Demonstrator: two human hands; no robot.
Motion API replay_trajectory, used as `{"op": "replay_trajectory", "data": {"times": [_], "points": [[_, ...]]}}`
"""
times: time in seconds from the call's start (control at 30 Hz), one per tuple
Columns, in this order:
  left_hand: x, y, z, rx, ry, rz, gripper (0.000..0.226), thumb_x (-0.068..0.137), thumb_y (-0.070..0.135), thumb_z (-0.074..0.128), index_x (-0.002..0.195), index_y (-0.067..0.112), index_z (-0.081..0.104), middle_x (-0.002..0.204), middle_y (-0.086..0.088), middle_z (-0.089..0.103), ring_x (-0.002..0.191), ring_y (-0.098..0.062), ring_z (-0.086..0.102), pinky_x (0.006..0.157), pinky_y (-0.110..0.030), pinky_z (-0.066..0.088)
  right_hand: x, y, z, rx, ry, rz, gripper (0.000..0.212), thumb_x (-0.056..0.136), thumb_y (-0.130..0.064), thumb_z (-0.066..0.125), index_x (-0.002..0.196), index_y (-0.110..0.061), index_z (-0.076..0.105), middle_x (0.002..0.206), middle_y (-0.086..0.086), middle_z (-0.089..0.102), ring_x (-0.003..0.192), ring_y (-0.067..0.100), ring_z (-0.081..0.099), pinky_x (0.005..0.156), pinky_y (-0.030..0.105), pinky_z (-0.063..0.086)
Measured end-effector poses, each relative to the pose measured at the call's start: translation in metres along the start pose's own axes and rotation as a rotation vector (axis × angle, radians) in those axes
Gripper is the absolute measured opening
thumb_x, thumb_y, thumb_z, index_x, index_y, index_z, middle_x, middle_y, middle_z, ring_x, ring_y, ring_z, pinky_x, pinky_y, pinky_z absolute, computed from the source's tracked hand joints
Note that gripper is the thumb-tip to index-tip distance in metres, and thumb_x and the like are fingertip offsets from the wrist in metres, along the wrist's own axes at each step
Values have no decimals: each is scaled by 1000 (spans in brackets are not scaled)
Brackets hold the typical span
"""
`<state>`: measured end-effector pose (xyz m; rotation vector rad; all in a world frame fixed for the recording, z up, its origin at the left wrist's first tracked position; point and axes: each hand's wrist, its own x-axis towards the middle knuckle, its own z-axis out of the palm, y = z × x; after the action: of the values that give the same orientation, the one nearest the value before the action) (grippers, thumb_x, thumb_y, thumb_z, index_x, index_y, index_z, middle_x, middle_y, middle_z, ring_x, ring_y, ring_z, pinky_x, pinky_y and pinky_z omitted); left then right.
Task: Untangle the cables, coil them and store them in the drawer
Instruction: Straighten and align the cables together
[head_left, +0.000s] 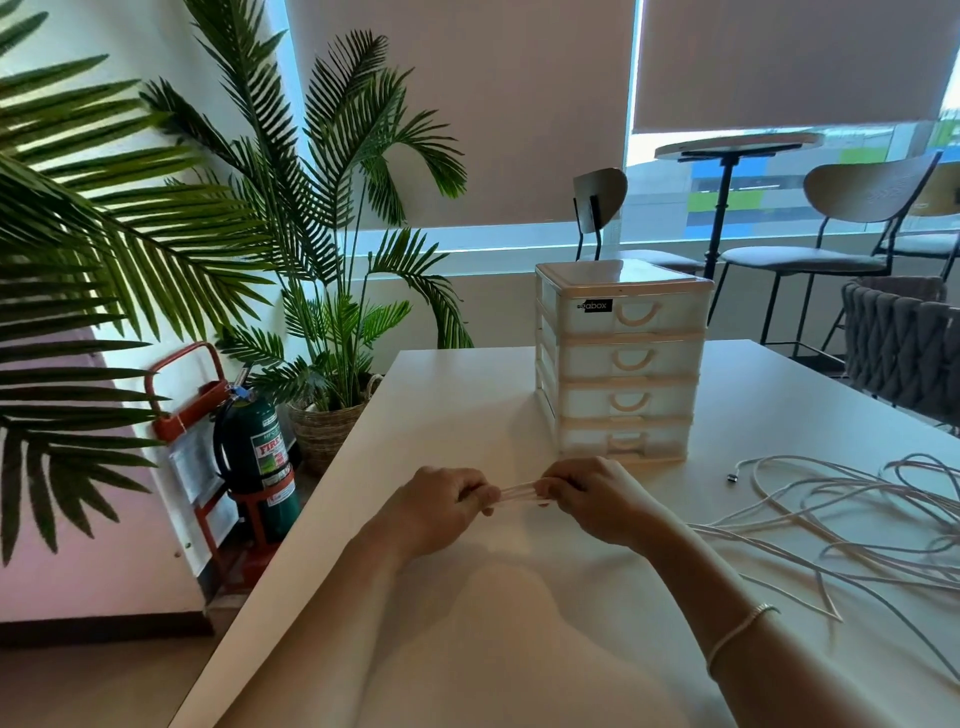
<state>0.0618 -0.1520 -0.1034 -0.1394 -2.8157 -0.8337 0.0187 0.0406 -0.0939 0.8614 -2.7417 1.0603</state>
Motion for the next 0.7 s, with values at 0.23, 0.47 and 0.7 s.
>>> {"op": "replay_trajectory", "data": {"times": [0.23,0.47,0.7], "points": [[0,-2,-1,140,16,19,26,98,32,40,98,19,63,82,4,57,83,-20,52,70,-27,33,3,-2,9,-69,19,29,24,94,-25,48,92,-13,68,65,-7,50,61,13,44,49,15,30],[6,-1,12,291,39,39,28,99,30,33,111,19,57,112,-2,61,109,-22,51,94,-34,34,5,1,13,-81,35,32,23,95,-27,47,93,-15,67,69,-5,52,71,17,48,63,26,36],[8,16,29,44,58,49,27,99,32,34,98,14,55,98,-10,66,92,-31,60,80,-37,45,10,2,13,-84,67,7,24,95,-27,44,95,-18,66,85,1,64,83,22,59,75,34,48]]}}
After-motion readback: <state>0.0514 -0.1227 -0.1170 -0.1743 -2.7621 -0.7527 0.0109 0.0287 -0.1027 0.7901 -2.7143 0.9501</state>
